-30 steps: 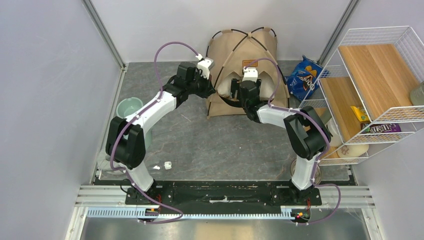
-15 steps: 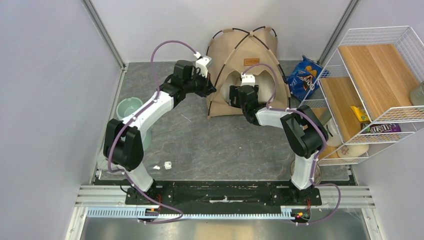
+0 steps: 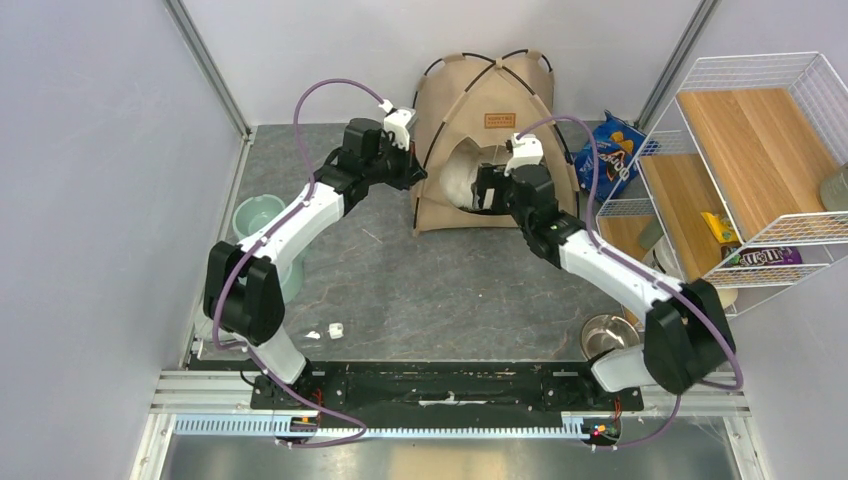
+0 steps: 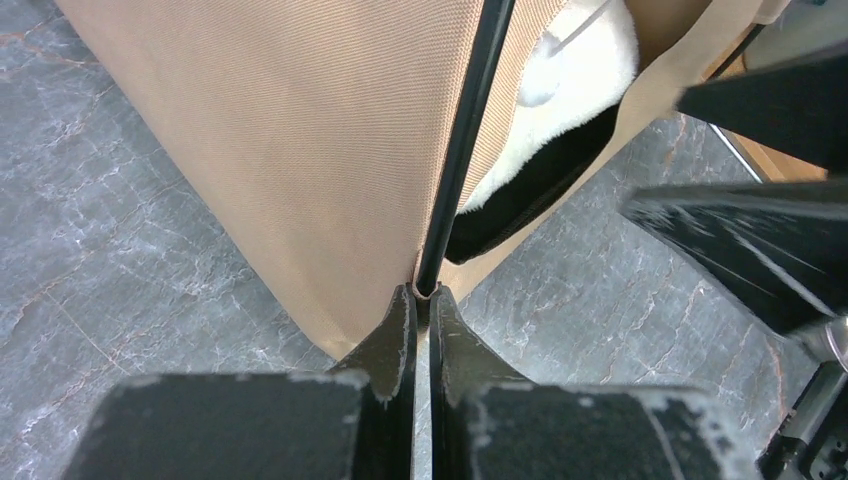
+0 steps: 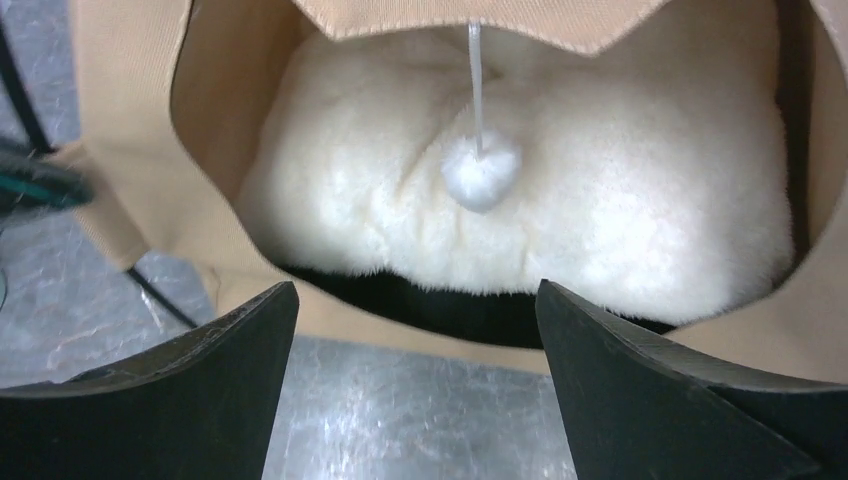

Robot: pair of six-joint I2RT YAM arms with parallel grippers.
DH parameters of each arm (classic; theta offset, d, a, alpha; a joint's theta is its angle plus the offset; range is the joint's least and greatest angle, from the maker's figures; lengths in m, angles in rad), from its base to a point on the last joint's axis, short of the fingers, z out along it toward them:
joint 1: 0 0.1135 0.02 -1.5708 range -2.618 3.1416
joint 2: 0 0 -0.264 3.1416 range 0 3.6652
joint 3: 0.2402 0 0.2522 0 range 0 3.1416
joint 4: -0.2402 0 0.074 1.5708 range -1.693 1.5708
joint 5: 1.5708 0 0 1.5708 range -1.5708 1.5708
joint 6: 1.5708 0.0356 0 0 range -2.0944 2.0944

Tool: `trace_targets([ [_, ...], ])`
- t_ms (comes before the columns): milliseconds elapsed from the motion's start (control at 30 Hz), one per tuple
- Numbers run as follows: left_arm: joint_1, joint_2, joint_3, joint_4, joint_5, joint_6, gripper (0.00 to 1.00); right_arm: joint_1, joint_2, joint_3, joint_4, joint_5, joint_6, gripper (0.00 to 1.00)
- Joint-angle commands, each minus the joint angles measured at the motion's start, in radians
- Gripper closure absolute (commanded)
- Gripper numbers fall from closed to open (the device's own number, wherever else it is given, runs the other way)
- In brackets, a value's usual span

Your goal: Set up the pet tent

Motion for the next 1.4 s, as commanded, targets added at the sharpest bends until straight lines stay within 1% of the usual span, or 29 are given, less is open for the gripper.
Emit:
trace_targets([
  [0, 0.013, -0.048, 0.046, 0.036, -0.059, -0.079, 0.98, -0.001, -0.102, -0.051, -0.126, -0.063, -0.031, 0.06],
  [167, 0.025, -0.074, 0.024, 0.033, -0.160, -0.077, 0.98, -0.017, -0.164, 0.042, -0.341, 0.032, 0.024, 0.08],
  [267, 0.035, -0.089, 0.015, 0.030, -0.185, -0.080, 0.98, -0.028, -0.202, 0.081, -0.411, 0.030, 0.053, 0.07],
  [300, 0.036, -0.092, 0.014, 0.026, -0.188, -0.077, 0.97, -0.031, -0.211, 0.095, -0.433, 0.024, 0.060, 0.07],
  [333, 0.037, -0.095, 0.013, 0.022, -0.200, -0.073, 0.93, -0.034, -0.215, 0.108, -0.460, 0.019, 0.066, 0.07],
  [367, 0.036, -0.100, 0.012, 0.018, -0.215, -0.071, 0.85, -0.036, -0.215, 0.128, -0.488, 0.016, 0.076, 0.06],
  [433, 0.038, -0.110, 0.006, 0.012, -0.233, -0.069, 0.63, -0.046, -0.203, 0.164, -0.559, 0.018, 0.099, 0.05],
  [500, 0.037, -0.122, -0.007, 0.008, -0.231, -0.070, 0.48, -0.050, -0.185, 0.197, -0.620, 0.014, 0.115, 0.05],
  [567, 0.038, -0.144, -0.032, 0.008, -0.232, -0.074, 0.39, -0.052, -0.176, 0.211, -0.659, 0.002, 0.125, 0.05],
  [600, 0.038, -0.161, -0.045, 0.007, -0.242, -0.076, 0.29, -0.052, -0.176, 0.215, -0.667, -0.004, 0.128, 0.05],
  [633, 0.038, -0.182, -0.068, 0.007, -0.258, -0.079, 0.23, -0.052, -0.178, 0.213, -0.673, -0.013, 0.131, 0.05],
  [667, 0.038, -0.203, -0.086, 0.004, -0.291, -0.083, 0.22, -0.052, -0.185, 0.210, -0.674, -0.026, 0.133, 0.05],
  [767, 0.044, -0.265, -0.149, -0.038, -0.472, -0.107, 0.19, -0.052, -0.191, 0.215, -0.690, -0.064, 0.142, 0.05],
  [867, 0.095, -0.283, -0.177, -0.152, -0.620, -0.160, 0.18, -0.052, -0.186, 0.226, -0.720, -0.090, 0.154, 0.06],
  [967, 0.196, -0.286, -0.227, -0.230, -0.636, -0.244, 0.18, -0.052, -0.183, 0.213, -0.729, -0.103, 0.167, 0.07],
  [1067, 0.287, -0.304, -0.297, -0.240, -0.610, -0.305, 0.19, -0.052, -0.171, 0.194, -0.730, -0.132, 0.176, 0.08],
  [1200, 0.353, -0.312, -0.349, -0.239, -0.622, -0.326, 0.20, -0.052, -0.150, 0.182, -0.722, -0.169, 0.198, 0.10],
  [1367, 0.423, -0.255, -0.353, -0.244, -0.632, -0.336, 0.21, -0.052, -0.133, 0.174, -0.700, -0.197, 0.211, 0.11],
])
